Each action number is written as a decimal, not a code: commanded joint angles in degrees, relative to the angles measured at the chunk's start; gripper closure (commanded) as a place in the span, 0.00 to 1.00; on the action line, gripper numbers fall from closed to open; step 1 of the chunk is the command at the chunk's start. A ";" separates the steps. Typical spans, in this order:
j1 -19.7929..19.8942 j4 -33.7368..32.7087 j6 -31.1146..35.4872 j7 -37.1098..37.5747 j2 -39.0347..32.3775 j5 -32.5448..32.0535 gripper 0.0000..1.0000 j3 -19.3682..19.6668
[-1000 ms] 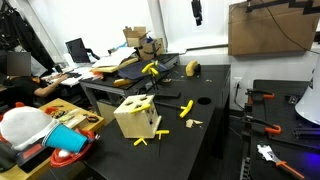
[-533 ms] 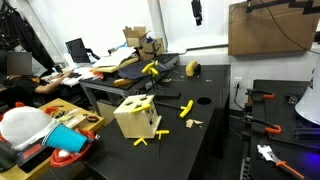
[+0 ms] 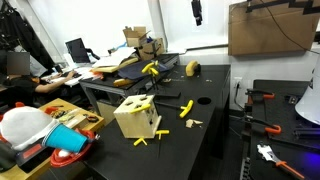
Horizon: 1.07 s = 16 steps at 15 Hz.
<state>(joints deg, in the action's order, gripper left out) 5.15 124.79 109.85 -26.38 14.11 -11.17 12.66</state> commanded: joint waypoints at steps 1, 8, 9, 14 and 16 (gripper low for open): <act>0.64 0.00 0.32 -0.29 -0.07 -0.32 0.00 -0.59; 0.33 0.19 3.05 2.79 -2.46 -0.15 0.00 -1.66; 0.17 0.23 3.92 3.33 -2.91 0.32 0.00 -1.99; -0.86 0.41 7.62 6.04 -5.16 5.22 0.00 -3.99; -1.81 1.32 8.73 5.80 -5.08 7.38 0.00 -5.46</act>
<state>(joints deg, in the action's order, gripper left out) 4.45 124.97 116.58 -21.59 8.84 -6.31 8.70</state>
